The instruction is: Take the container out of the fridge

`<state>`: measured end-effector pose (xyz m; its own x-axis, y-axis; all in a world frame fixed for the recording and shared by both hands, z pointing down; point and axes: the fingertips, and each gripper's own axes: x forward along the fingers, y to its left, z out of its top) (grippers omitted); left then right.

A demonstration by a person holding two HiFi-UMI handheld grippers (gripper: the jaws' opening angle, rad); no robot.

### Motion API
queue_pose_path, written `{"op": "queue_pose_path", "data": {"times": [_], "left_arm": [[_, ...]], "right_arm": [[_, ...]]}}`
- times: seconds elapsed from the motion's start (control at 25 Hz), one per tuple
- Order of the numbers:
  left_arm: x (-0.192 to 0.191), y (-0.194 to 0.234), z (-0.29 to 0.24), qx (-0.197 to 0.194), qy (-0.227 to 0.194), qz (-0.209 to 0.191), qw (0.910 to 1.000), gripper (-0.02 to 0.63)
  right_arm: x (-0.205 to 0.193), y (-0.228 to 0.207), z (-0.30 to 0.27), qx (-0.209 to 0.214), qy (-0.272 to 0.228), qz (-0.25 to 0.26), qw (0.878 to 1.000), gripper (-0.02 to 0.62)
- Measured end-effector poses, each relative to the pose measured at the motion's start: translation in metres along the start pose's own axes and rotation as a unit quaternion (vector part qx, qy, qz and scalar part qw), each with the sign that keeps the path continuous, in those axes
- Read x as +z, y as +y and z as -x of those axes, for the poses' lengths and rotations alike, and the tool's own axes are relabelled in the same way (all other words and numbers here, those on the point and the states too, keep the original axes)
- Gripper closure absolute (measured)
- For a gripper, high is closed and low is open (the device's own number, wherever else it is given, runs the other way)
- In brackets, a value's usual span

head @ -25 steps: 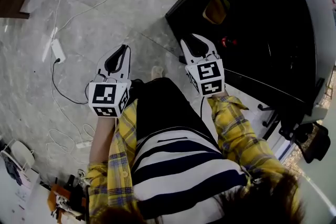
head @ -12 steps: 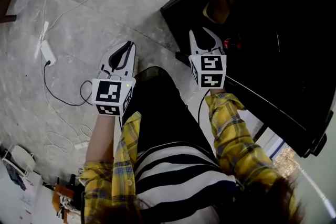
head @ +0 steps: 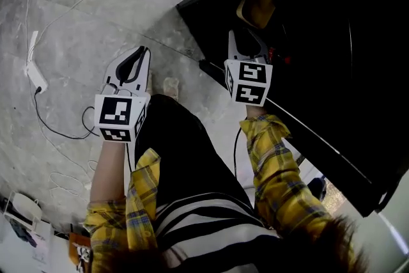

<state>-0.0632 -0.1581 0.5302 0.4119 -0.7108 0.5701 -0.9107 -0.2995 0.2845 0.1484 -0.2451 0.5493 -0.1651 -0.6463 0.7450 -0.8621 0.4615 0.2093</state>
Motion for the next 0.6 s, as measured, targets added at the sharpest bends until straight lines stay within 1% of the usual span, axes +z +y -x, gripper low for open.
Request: {"op": "queue_pose_path", "data": {"times": [0.2, 0.6], "left_arm": [[-0.007, 0.002, -0.033, -0.013, 0.004, -0.002, 0.9999, 0.575], [-0.02, 0.001, -0.083, -0.032, 0.008, -0.009, 0.9994, 0.575]], "right_arm": [[-0.014, -0.016, -0.027, -0.023, 0.012, -0.013, 1.0, 0.494], [-0.038, -0.042, -0.072, -0.05, 0.024, -0.027, 0.998, 0.483]]}}
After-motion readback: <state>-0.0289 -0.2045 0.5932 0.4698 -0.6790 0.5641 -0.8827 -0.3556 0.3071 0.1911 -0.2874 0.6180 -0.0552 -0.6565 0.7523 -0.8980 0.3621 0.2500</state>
